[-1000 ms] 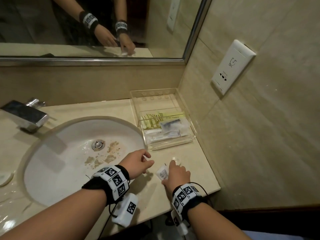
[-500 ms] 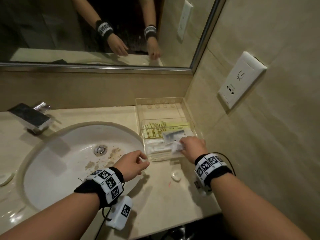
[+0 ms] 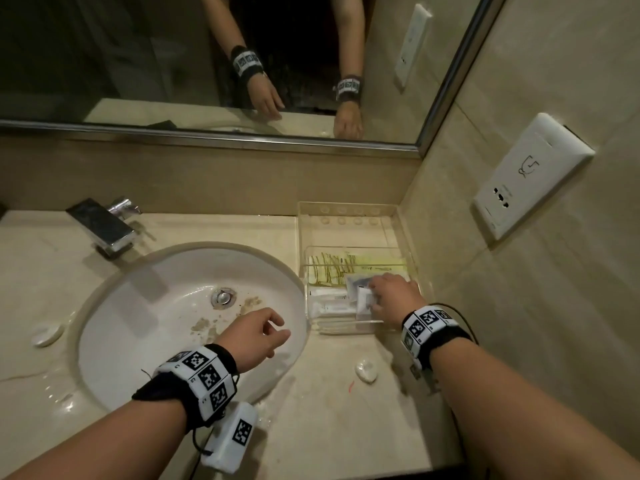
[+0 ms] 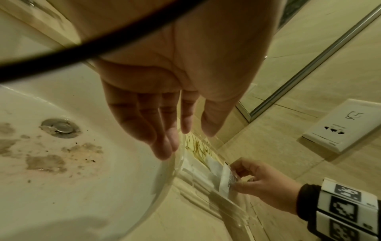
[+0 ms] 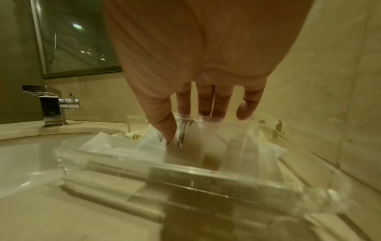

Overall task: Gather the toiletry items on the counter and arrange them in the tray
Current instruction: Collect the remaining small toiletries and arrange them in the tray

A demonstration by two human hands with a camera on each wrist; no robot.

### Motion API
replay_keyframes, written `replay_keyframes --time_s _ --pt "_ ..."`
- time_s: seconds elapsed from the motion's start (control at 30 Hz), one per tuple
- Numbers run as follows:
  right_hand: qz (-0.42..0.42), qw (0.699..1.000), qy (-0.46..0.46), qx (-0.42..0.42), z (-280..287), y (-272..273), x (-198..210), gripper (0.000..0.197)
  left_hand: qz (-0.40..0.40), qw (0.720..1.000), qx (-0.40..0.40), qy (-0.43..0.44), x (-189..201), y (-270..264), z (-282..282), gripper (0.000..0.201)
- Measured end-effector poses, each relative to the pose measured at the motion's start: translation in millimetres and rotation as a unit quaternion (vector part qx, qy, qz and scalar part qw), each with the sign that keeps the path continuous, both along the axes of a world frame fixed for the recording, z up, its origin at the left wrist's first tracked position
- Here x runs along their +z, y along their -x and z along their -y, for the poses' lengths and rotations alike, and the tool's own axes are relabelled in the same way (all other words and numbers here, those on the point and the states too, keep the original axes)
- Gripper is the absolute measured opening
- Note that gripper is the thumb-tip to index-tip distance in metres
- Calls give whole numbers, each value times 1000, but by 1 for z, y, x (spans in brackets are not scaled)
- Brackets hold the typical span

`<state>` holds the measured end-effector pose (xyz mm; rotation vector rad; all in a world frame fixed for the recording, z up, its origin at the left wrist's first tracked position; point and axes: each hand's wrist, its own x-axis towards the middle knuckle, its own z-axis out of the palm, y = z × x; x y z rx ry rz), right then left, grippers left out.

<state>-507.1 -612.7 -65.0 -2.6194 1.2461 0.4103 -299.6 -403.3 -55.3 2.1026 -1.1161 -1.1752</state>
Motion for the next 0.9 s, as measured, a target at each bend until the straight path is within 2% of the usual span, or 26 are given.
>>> replay_keyframes --time_s 0.07,0.13,0.2,0.3,0.4,0.53,0.73,0.9 --pt "-24 1000 13 15 0 1 -5 41 1 1000 -3 2 1 3 -1 24" --pt "-50 999 3 16 0 1 -7 25 -1 1000 -2 4 1 5 -2 23" --pt "-33 999 -20 3 1 0 -8 16 -2 1000 1 5 1 4 -4 22" --pt "39 997 -59 -16 -1 -6 -4 22 -1 1000 7 5 1 2 -8 21" --pt "77 994 -78 4 -9 -20 -2 21 3 1000 17 6 1 0 -13 20" --pt "86 994 -51 37 -23 -43 -9 19 2 999 32 7 2 -4 -21 19" --pt "87 990 48 96 -33 -59 -24 13 2 999 52 4 2 -11 -30 18" --pt "115 987 56 95 -32 -60 -32 13 -1 998 57 3 0 -12 -34 17"
